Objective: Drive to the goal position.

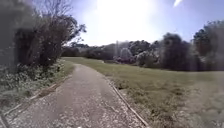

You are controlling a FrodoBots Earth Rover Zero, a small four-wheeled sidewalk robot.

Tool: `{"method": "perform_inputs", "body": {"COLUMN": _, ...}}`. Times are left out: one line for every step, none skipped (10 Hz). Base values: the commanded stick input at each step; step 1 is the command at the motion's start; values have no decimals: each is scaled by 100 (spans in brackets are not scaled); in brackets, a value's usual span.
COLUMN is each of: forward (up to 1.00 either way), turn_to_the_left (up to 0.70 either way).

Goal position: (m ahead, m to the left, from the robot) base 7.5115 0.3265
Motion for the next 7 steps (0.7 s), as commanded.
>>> {"method": "perform_inputs", "body": {"forward": 0, "turn_to_the_left": 0}}
{"method": "perform_inputs", "body": {"forward": 0, "turn_to_the_left": 0}}
{"method": "perform_inputs", "body": {"forward": 0, "turn_to_the_left": 0}}
{"method": "perform_inputs", "body": {"forward": 0, "turn_to_the_left": 0}}
{"method": "perform_inputs", "body": {"forward": 0, "turn_to_the_left": 0}}
{"method": "perform_inputs", "body": {"forward": 0, "turn_to_the_left": 0}}
{"method": "perform_inputs", "body": {"forward": 0, "turn_to_the_left": 0}}
